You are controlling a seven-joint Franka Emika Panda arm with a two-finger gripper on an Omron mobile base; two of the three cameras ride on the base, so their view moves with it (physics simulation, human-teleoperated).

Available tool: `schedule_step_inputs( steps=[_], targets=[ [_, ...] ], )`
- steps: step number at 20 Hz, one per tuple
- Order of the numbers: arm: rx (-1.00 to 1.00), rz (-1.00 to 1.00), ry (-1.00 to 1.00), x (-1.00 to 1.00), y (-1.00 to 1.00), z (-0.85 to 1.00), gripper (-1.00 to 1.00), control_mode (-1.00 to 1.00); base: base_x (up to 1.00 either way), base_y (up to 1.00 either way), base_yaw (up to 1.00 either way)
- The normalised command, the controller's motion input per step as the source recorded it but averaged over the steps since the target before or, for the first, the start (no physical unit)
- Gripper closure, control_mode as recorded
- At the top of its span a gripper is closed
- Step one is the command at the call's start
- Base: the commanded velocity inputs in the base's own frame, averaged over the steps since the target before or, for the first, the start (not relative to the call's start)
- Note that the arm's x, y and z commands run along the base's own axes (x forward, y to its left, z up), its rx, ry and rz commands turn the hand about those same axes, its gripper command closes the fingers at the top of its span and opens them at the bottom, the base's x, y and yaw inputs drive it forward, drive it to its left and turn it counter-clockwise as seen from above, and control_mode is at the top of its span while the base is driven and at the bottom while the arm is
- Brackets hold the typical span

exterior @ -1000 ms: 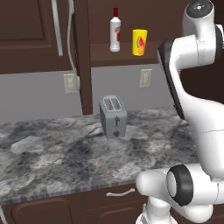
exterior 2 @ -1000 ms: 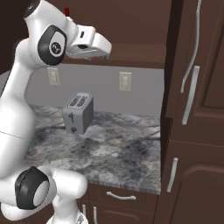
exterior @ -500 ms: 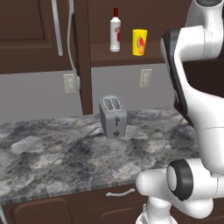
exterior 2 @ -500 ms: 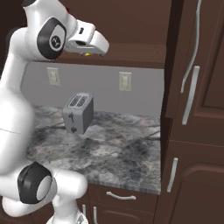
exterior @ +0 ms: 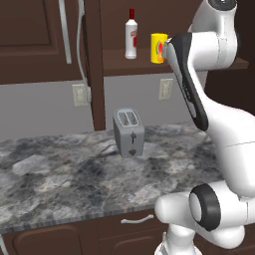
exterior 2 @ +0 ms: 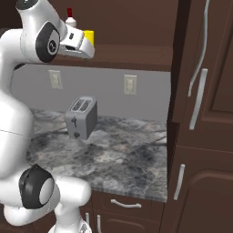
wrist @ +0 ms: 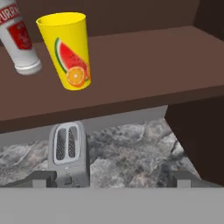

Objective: Open the cabinet directly in front. Then move the liquor and the cup to the dining counter with the candle on it.

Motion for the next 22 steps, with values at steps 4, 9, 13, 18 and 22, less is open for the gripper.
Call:
schedule_step_inputs(
  steps=[4,9,13,18,22],
  targets=[
    [0.00,0.04,-0.13,0.35,0.20,0.00,-1.00,-1.00,0.00,0.00,0.00],
    [0.00,0.13,-0.21,0.36,0.13,-0.10,-1.00,-1.00,0.00,0.00,0.00],
    [0.00,0.04,-0.10,0.51,0.00,0.00,-1.00,-1.00,0.00,0.00,0.00],
    [0.00,0.00,-0.01,0.51,0.00,0.00,-1.00,-1.00,0.00,0.00,0.00],
    [0.00,0.00,0.01,0.46,0.00,0.10,-1.00,-1.00,0.00,0.00,0.00]
  ],
)
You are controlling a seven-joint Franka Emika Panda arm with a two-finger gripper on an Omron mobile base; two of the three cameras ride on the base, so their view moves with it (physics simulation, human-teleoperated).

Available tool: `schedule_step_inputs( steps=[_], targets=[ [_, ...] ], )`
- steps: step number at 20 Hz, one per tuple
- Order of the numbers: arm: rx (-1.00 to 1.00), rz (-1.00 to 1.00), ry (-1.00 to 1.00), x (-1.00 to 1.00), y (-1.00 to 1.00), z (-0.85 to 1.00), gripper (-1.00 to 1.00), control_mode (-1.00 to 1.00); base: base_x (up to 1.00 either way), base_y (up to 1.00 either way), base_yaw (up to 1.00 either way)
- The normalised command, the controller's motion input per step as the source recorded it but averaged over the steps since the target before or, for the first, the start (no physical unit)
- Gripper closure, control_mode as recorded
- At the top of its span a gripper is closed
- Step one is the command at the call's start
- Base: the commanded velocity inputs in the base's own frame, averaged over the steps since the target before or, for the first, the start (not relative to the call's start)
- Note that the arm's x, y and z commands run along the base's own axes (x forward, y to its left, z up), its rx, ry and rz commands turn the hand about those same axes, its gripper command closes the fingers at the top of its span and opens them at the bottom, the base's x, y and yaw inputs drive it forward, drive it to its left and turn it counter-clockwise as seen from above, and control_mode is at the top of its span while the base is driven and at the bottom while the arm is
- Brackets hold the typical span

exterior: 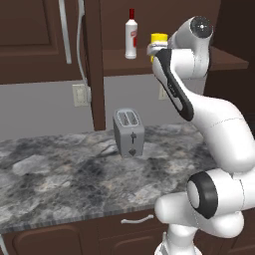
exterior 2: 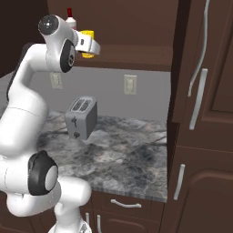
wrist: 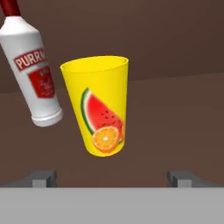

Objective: Open the cabinet directly in front. Then move the liquor and the cup to the dining counter with the candle on it.

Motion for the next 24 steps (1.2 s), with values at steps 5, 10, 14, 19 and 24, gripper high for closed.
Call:
schedule_step_inputs(
  steps=[5,10,14,19,24],
  targets=[
    [0.00,0.00,0.00,0.46,0.02,0.03,-1.00,-1.00,0.00,0.00,0.00],
    [0.00,0.00,0.04,0.49,0.02,0.00,-1.00,-1.00,0.00,0.00,0.00],
    [0.00,0.00,0.01,0.49,0.04,0.00,-1.00,-1.00,0.00,0.00,0.00],
    [0.00,0.00,0.00,0.43,0.06,0.00,-1.00,-1.00,0.00,0.00,0.00],
    [0.00,0.00,0.00,0.21,0.00,-0.02,1.00,-1.00,0.00,0.00,0.00]
  ],
)
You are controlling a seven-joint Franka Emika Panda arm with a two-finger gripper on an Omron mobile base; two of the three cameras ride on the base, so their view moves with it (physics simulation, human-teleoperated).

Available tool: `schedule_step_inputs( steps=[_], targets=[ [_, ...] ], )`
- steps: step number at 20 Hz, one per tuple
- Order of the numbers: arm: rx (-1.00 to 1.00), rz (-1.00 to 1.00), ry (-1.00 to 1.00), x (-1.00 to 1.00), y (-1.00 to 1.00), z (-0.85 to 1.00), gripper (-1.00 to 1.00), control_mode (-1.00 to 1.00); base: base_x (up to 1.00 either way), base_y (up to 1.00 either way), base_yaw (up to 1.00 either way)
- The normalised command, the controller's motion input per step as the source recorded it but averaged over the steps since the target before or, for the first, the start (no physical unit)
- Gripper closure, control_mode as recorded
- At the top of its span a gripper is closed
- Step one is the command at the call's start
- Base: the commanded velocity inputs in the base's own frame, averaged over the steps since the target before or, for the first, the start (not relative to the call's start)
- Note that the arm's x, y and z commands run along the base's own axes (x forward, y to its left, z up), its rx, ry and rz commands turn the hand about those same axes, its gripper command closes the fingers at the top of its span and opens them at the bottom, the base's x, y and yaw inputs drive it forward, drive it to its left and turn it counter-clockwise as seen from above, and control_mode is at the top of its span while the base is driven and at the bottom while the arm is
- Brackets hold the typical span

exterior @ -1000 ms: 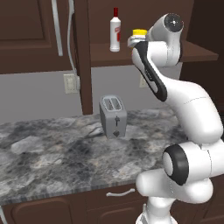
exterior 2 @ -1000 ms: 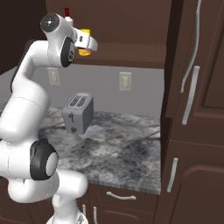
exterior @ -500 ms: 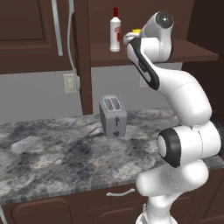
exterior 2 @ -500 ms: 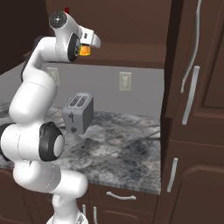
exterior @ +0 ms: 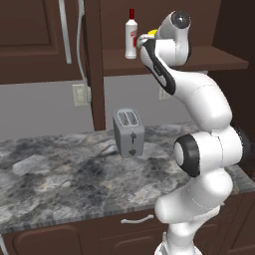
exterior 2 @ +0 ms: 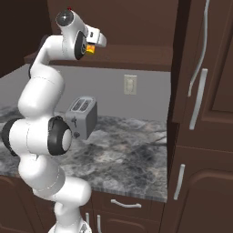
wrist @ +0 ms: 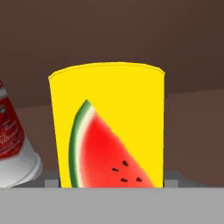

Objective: Open the cabinet directly in front. Then move the liquor and the cup to the dining counter with the candle on it.

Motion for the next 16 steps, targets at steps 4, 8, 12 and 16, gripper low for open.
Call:
schedule_step_inputs(
  steps=[4,8,12,16],
  targets=[
    [0.00,0.00,0.00,0.00,0.00,0.00,1.00,-1.00,0.00,0.00,0.00],
    [0.00,0.00,-0.01,-0.15,-0.01,0.00,1.00,-1.00,0.00,0.00,0.00],
    [0.00,0.00,-0.11,-0.92,-0.14,-0.11,1.00,-1.00,0.00,0.00,0.00],
    [0.02,0.04,-0.26,-1.00,-0.48,-0.22,1.00,-1.00,0.00,0.00,0.00]
  ],
)
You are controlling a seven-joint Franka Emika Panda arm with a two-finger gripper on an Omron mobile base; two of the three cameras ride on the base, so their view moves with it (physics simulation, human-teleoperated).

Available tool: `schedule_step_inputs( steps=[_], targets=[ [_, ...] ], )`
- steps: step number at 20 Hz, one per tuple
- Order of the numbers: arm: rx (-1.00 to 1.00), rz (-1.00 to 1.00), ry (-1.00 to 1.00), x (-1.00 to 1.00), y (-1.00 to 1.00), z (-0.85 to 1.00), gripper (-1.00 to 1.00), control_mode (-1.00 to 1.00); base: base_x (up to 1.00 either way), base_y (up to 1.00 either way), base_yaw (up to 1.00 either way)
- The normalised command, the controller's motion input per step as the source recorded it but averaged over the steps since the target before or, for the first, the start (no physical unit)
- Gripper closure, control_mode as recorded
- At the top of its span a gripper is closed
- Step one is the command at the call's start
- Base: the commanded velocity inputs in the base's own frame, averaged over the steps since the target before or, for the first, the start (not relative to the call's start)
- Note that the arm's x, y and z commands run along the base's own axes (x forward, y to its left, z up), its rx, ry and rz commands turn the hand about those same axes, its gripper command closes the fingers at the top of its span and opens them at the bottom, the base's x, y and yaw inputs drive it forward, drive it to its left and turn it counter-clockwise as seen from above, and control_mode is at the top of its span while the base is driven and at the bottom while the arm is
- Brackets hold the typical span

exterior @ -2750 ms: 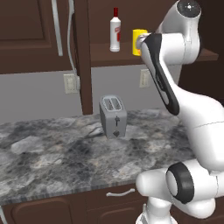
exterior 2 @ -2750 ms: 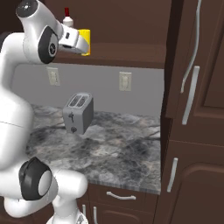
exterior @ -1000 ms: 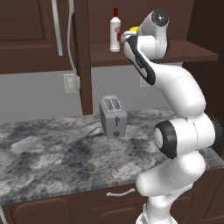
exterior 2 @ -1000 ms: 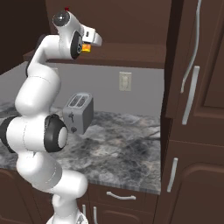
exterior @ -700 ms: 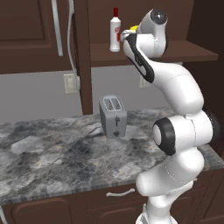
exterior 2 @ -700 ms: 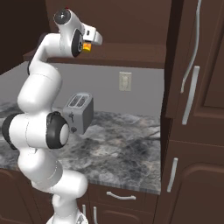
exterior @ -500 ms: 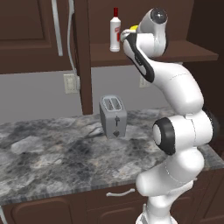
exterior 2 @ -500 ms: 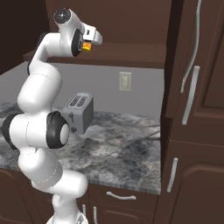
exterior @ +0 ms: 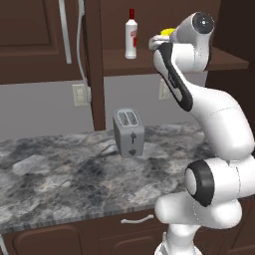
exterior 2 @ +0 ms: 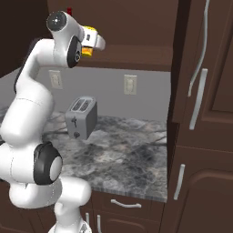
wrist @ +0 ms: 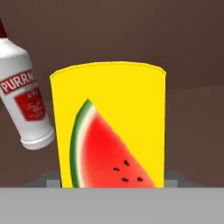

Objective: Open the cabinet directly in front. Then move the liquor and the cup to the dining counter with the candle on it.

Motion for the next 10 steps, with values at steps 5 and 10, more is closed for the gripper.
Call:
schedule_step_inputs(
  steps=[5,10],
  targets=[
    [0.04,0.14,-0.20,-1.00,-0.54,-0.08,1.00,-1.00,0.00,0.00,0.00],
    [0.00,0.28,-0.10,-1.00,-0.01,-0.16,1.00,-1.00,0.00,0.00,0.00]
  ],
)
